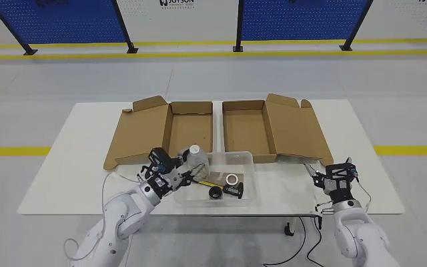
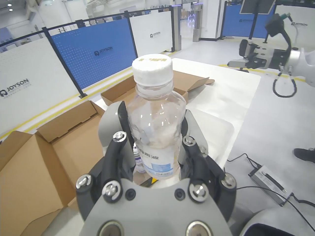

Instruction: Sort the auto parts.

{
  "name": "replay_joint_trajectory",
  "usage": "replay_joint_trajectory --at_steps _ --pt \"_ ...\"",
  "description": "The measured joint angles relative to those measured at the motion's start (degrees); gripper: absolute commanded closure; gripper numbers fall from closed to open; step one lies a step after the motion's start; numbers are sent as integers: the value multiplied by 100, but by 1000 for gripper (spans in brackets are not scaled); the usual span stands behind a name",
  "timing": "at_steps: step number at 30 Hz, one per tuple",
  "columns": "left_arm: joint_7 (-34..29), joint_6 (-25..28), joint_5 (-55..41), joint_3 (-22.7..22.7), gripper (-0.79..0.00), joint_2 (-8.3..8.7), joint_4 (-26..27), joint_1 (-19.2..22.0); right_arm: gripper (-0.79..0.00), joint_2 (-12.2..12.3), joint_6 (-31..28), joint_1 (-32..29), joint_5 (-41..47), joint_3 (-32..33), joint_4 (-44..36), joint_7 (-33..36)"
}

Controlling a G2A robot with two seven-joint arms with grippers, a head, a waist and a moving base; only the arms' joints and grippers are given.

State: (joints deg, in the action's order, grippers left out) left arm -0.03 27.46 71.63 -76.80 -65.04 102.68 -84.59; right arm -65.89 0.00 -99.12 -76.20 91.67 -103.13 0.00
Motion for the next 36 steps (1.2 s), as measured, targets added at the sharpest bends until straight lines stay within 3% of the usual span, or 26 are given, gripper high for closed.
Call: replay_joint_trajectory --at_steps 8,21,36 --pt "-237 -1064 208 303 0 -109 -287 545 -785 0 0 0 0 0 0 0" --pt "-310 -2142 680 1167 0 -373 -1536 1679 -785 0 0 0 0 0 0 0" --pt "36 -2599 508 1555 0 -656 -3288 2746 -785 0 0 0 0 0 0 0"
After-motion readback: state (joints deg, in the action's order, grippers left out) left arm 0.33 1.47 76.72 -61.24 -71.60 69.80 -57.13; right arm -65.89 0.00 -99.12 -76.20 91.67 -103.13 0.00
